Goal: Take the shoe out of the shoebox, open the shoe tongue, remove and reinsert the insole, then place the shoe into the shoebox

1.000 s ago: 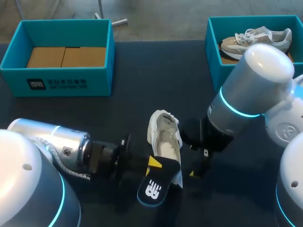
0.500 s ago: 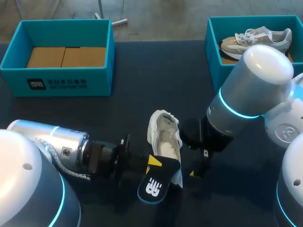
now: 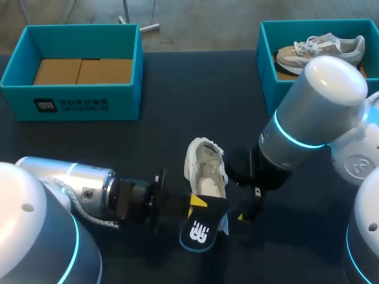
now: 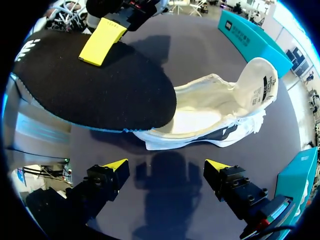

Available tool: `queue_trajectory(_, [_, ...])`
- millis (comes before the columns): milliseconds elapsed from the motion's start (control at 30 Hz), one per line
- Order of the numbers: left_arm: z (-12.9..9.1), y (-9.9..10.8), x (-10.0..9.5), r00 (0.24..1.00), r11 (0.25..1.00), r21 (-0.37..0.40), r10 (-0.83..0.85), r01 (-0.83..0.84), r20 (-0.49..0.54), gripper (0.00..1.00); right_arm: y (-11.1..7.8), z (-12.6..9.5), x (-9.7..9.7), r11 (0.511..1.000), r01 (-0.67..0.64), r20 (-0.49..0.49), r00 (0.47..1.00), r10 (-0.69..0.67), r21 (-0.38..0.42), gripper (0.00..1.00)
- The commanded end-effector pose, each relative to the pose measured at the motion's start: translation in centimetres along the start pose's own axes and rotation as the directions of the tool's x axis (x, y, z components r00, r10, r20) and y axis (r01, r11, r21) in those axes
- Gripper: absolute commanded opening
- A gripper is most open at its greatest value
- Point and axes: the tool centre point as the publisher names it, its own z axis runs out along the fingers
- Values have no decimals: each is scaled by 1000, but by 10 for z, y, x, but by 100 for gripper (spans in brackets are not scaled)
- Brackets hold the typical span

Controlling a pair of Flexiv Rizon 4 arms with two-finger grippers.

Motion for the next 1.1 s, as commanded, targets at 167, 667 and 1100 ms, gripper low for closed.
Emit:
queue_trajectory(167, [7, 4, 0, 1000, 1000, -5, -1, 1, 4, 0, 0, 2, 1, 1000, -1, 3, 1000, 1, 1, 100])
queue_trajectory(667, [12, 16, -6, 999, 999, -35, -18, 20, 31, 0, 0, 2, 1, 1000, -1, 3, 1000, 1, 1, 100])
queue_trajectory(1100, [6, 18, -7, 999, 998, -55, -33, 35, 43, 0, 0, 2, 1, 1000, -1, 3, 1000, 1, 1, 100])
